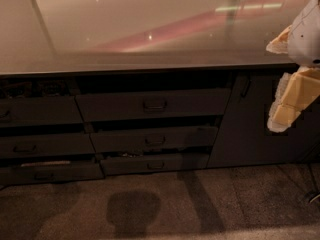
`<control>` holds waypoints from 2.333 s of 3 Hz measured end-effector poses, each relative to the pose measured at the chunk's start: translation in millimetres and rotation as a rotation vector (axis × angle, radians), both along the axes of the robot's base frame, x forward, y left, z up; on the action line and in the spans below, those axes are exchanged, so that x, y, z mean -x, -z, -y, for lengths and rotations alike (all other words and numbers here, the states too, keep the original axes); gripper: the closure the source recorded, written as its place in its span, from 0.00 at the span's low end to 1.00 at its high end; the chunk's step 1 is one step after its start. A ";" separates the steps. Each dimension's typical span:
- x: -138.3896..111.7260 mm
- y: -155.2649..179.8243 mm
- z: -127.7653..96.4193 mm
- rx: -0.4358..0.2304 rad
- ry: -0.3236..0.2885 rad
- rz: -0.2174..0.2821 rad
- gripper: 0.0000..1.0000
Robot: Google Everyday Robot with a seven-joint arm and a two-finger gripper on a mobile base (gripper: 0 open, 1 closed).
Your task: Open top drawer
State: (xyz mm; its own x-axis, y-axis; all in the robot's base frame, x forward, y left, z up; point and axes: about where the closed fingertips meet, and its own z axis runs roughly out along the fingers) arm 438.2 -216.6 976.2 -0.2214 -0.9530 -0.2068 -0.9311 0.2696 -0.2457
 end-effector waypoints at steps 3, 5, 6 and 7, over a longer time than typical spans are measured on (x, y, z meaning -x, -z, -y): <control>-27.1 21.0 -31.2 0.014 -0.060 -0.040 0.00; -59.3 34.1 -73.2 0.035 -0.117 -0.069 0.00; -59.3 34.1 -73.2 0.035 -0.118 -0.069 0.00; -56.6 37.8 -79.5 0.089 -0.235 -0.091 0.00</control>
Offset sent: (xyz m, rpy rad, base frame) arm 0.0734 0.0818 -0.0711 -0.0565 0.1855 0.1655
